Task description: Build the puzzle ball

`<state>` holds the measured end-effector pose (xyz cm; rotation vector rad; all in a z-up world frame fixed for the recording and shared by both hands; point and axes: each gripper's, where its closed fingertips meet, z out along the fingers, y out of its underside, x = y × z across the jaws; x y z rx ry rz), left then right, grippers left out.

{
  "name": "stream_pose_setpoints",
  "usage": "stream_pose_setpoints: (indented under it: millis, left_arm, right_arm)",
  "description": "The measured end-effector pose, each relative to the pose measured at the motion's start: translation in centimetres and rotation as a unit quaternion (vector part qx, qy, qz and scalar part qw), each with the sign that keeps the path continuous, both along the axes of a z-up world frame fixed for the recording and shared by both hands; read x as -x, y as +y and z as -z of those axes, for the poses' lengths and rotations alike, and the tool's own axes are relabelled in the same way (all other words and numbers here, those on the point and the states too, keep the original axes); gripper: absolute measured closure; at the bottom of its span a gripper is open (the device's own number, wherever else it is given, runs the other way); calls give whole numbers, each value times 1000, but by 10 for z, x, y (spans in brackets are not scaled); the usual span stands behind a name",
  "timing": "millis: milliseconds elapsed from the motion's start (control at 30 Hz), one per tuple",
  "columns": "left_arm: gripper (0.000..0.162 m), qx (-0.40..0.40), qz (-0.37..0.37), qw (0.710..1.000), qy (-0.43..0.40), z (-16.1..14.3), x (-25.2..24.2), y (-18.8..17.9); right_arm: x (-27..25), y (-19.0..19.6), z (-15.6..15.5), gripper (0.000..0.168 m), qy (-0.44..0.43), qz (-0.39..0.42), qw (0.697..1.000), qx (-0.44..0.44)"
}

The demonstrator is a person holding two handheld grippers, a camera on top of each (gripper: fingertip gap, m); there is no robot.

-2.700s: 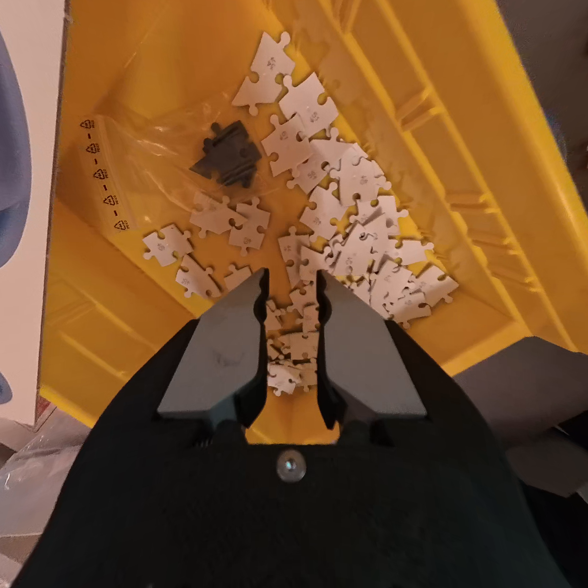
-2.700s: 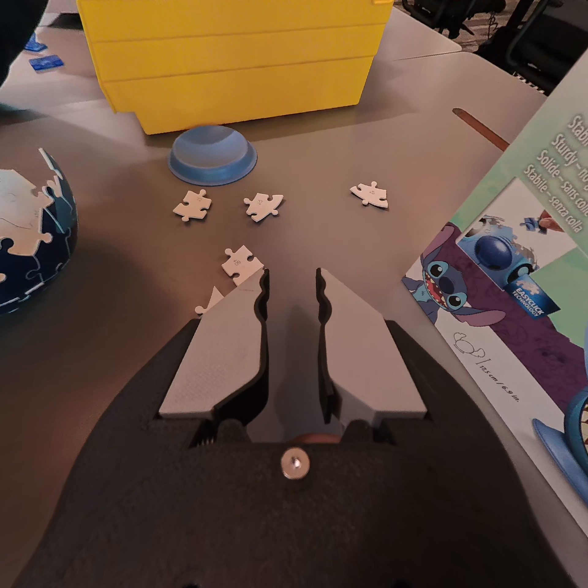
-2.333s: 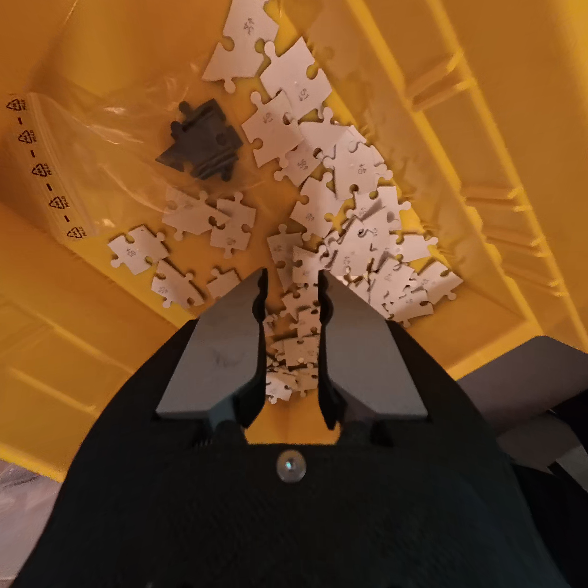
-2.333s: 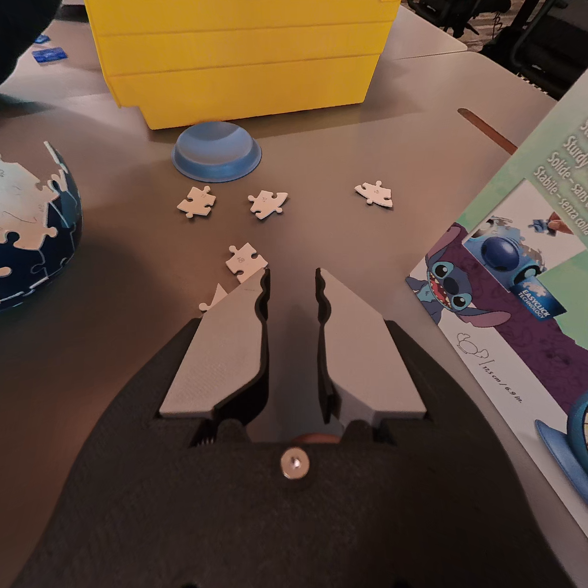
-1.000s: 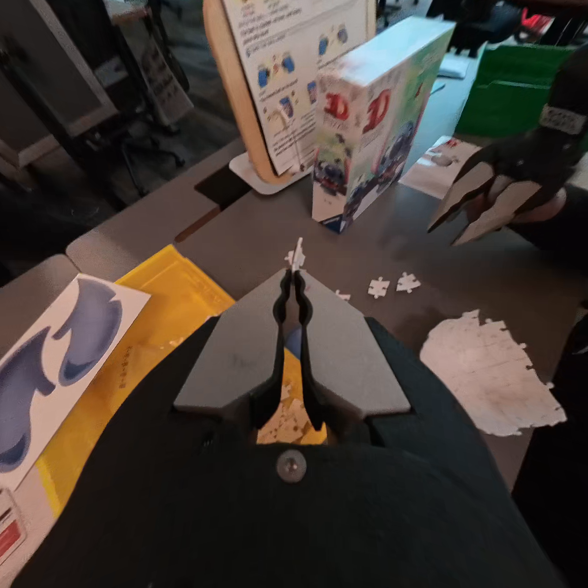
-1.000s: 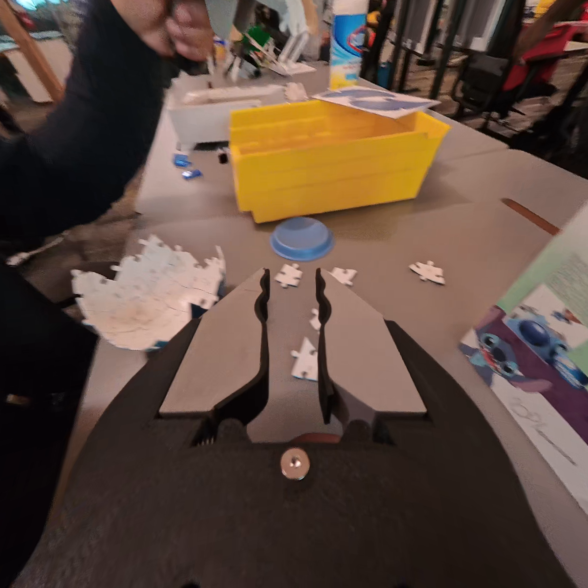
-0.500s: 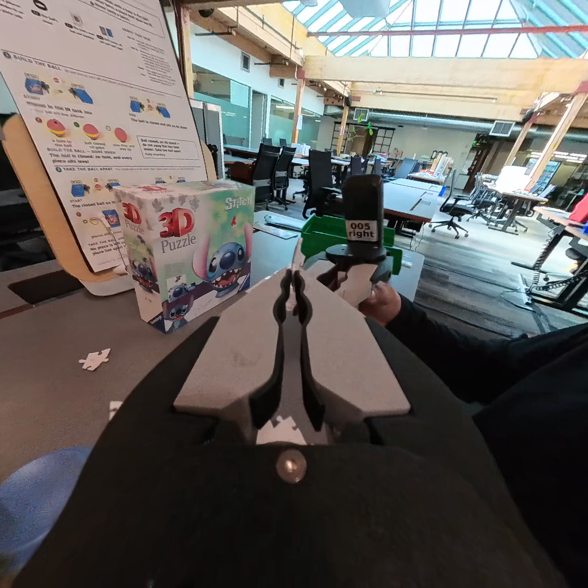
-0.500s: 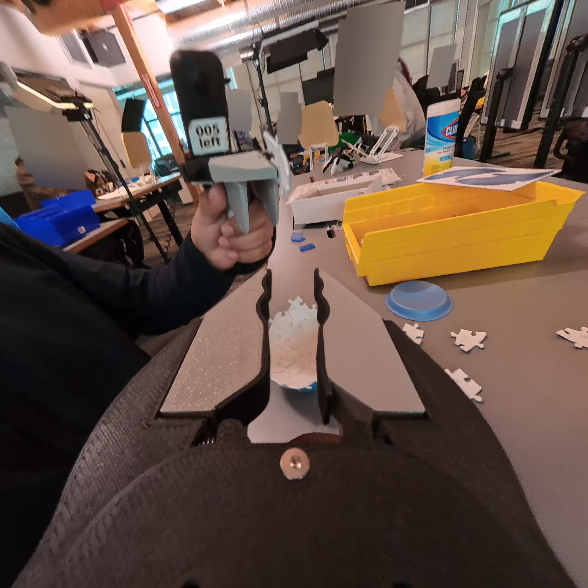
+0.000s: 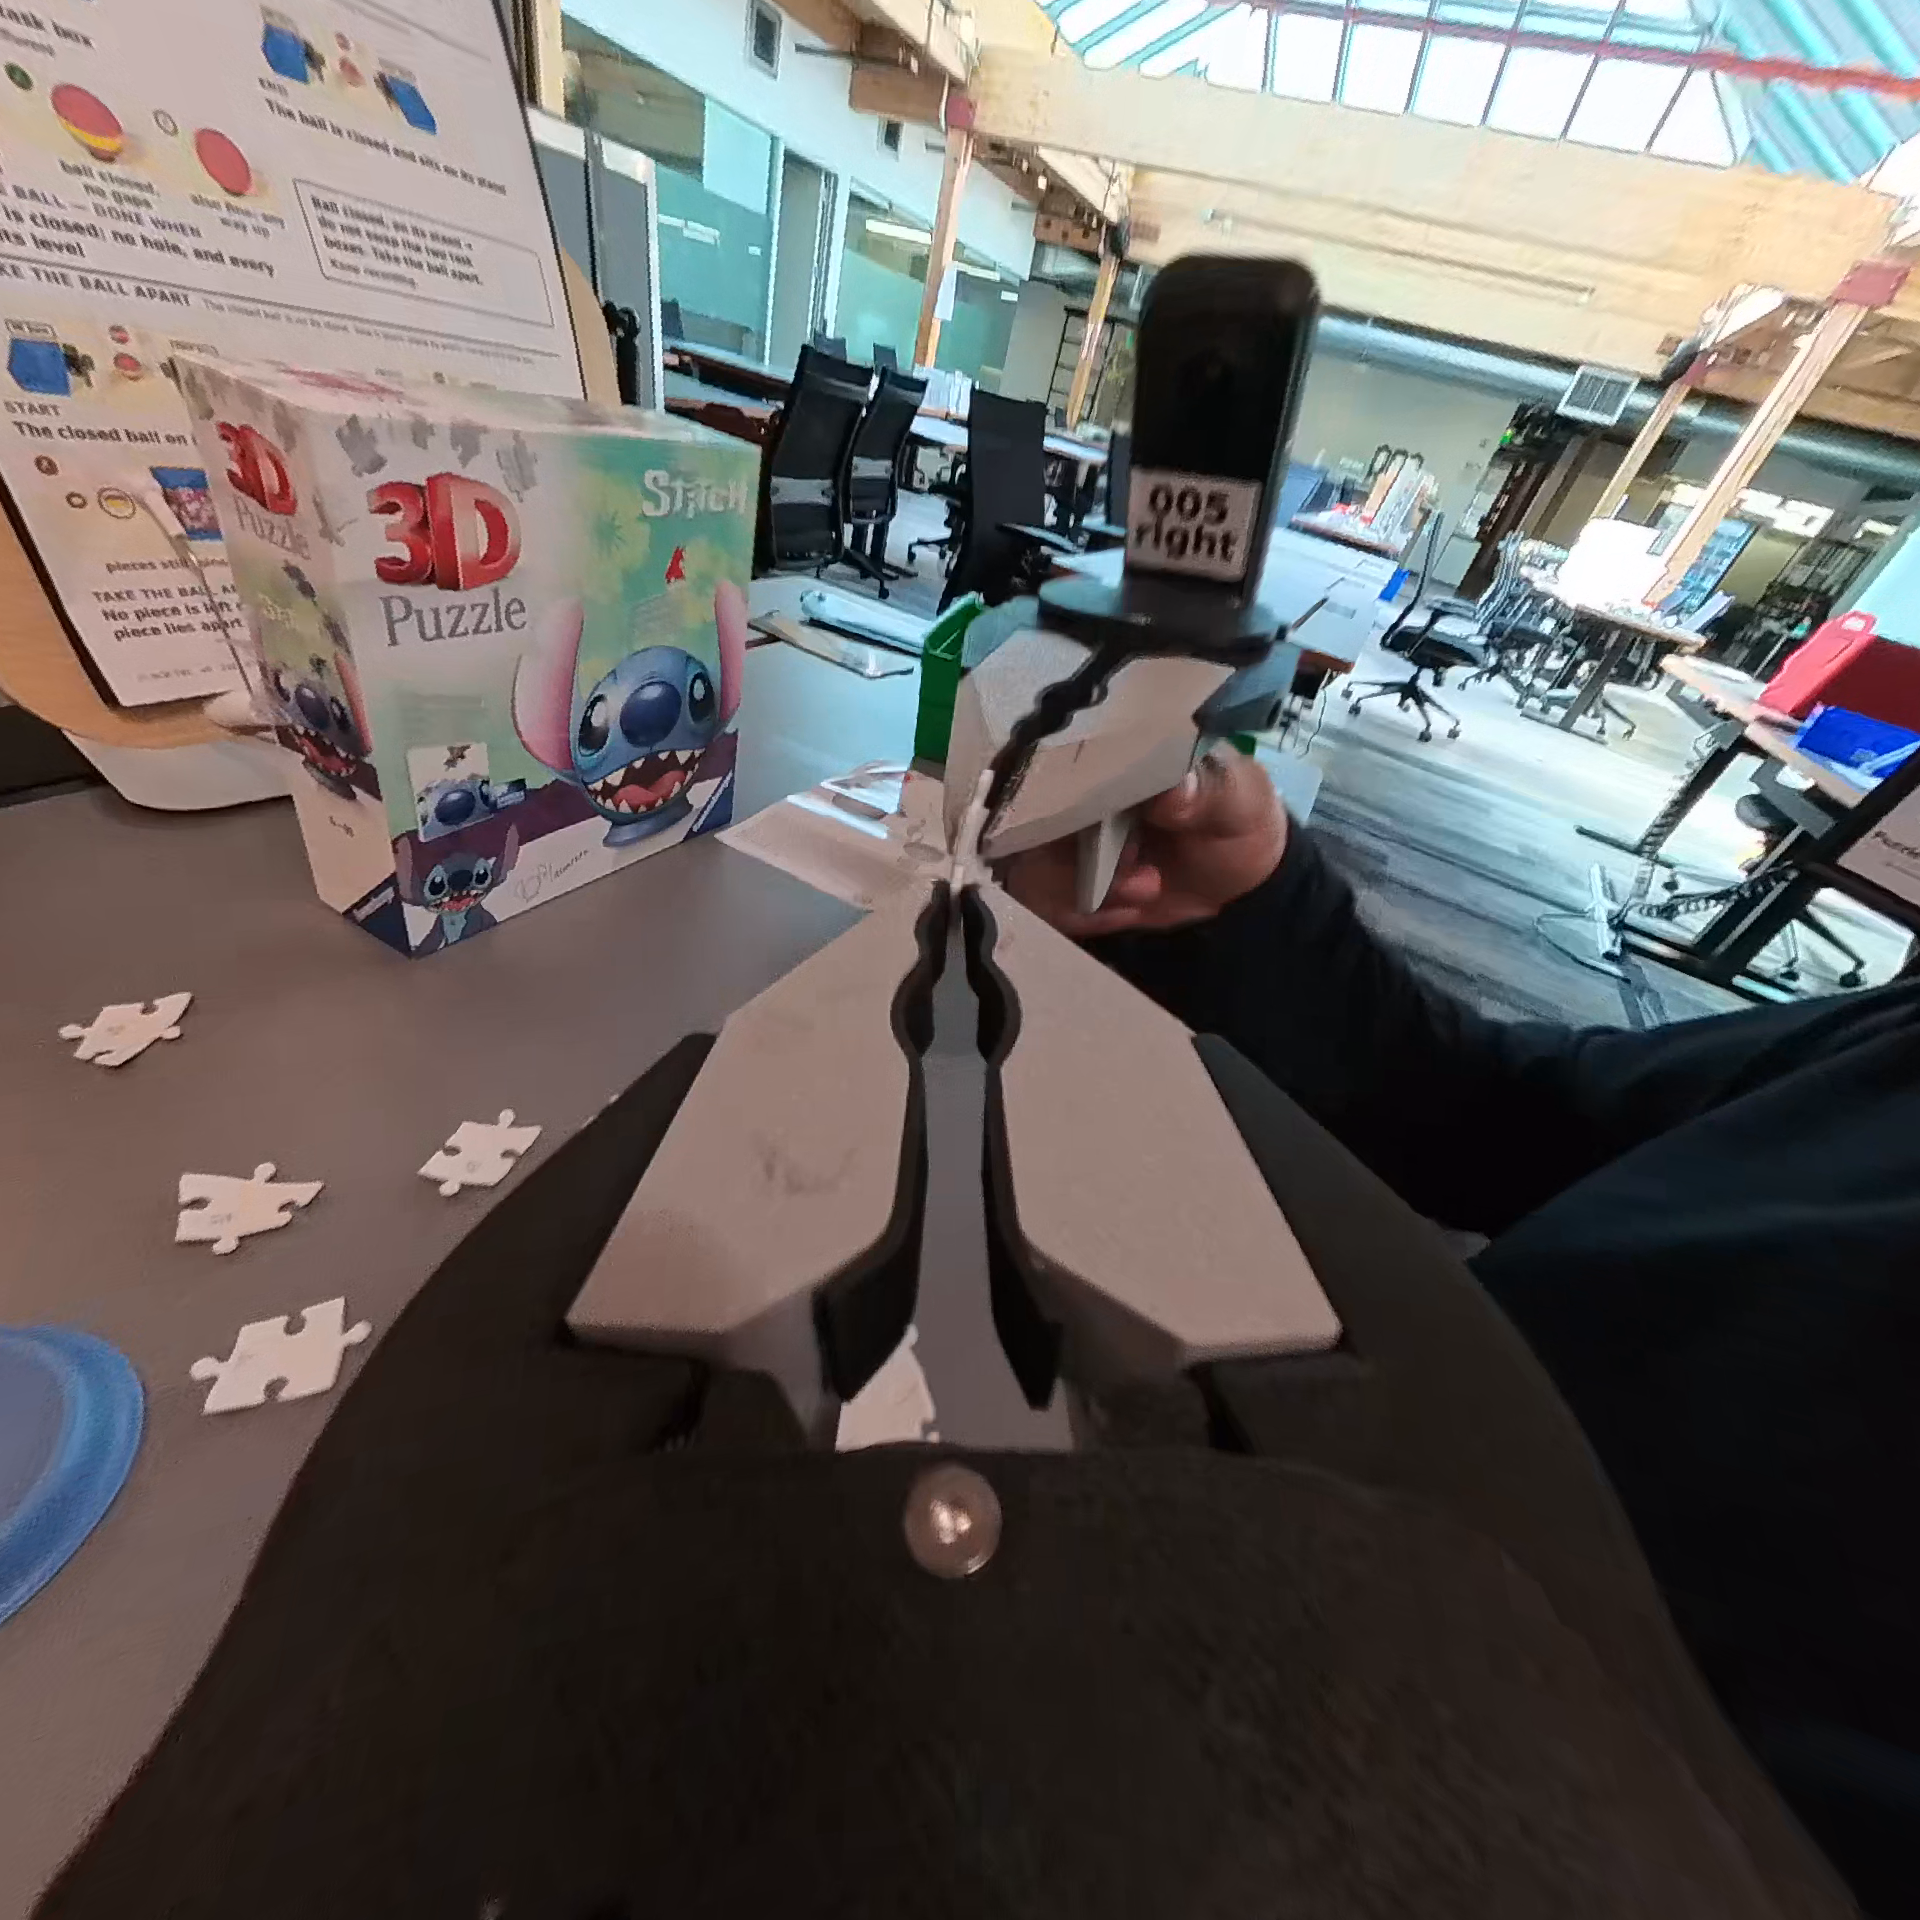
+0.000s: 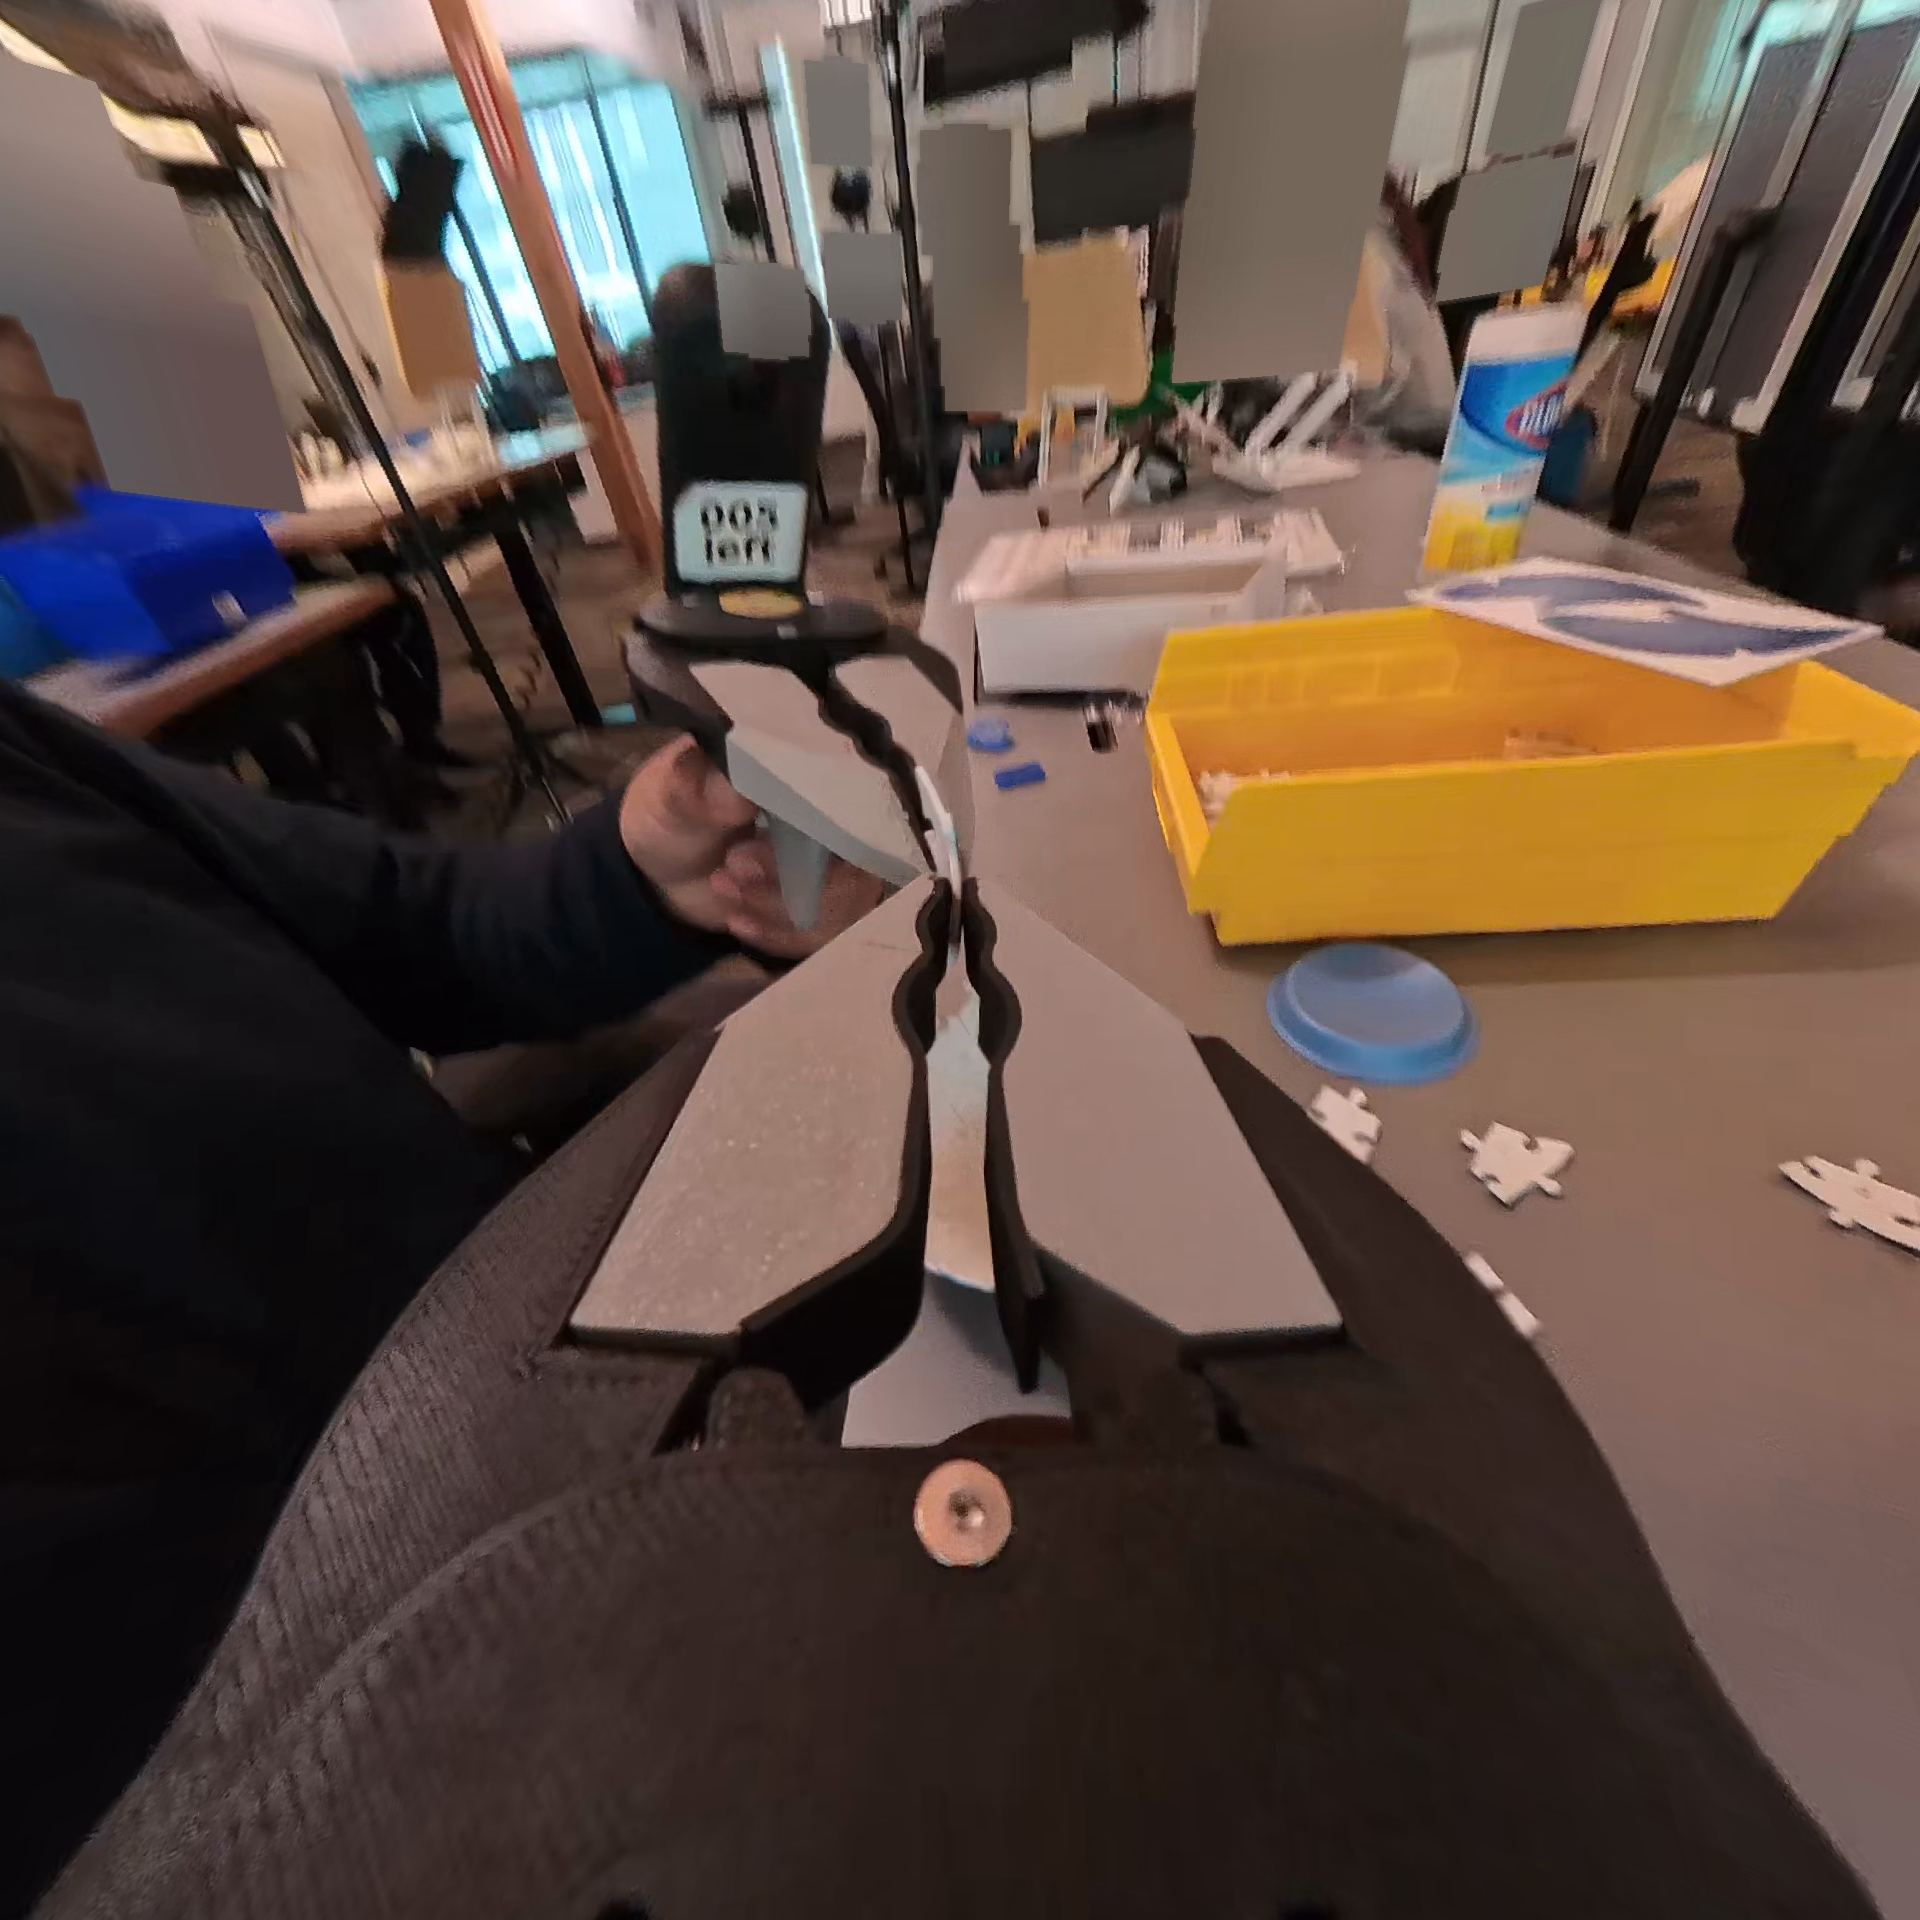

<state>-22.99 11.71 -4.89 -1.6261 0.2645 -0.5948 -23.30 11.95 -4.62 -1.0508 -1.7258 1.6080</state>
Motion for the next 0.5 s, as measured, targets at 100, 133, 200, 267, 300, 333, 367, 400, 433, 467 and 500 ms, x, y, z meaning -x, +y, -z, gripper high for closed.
stream_pose_setpoints:
  millis: [100, 133, 200, 267, 300, 333, 367, 400, 433, 467, 500]
  left_arm:
    - [161, 4, -7, 1000, 19, 0, 11, 1]
    - [161, 1, -5, 1000, 19, -2, 12, 0]
    - [161, 2, -1, 1000, 24, -3, 13, 1]
    - [161, 10, 1, 999, 31, 2, 14, 4]
    - [162, 16, 7, 999, 32, 6, 12, 5]
    - [162, 24, 14, 999, 32, 10, 10, 6]
    - [162, 32, 21, 999, 34, 15, 8, 7]
    - [162, 39, 26, 998, 35, 20, 7, 8]
    - [162, 47, 30, 998, 39, 24, 5, 9]
    - [162, 53, 32, 997, 43, 28, 4, 11]
    - [162, 59, 36, 997, 46, 32, 3, 11]
  right_arm:
    - [4, 5, 7, 168, -43, 9, 997, -68]
    - [4, 6, 10, 168, -59, 6, 995, -81]
    - [5, 7, 16, 168, -88, -1, 991, -101]
    - [8, 8, 23, 168, -106, 0, 987, -119]
    - [9, 8, 26, 168, -111, -1, 986, -123]
    - [9, 7, 28, 168, -116, -4, 985, -125]
    - [11, 7, 32, 168, -123, -3, 984, -128]
    - [12, 9, 35, 168, -128, 1, 983, -134]
    - [14, 10, 38, 168, -131, 4, 982, -137]
    - [15, 11, 40, 168, -135, 5, 981, -137]
    - [16, 12, 42, 168, -138, 4, 981, -136]
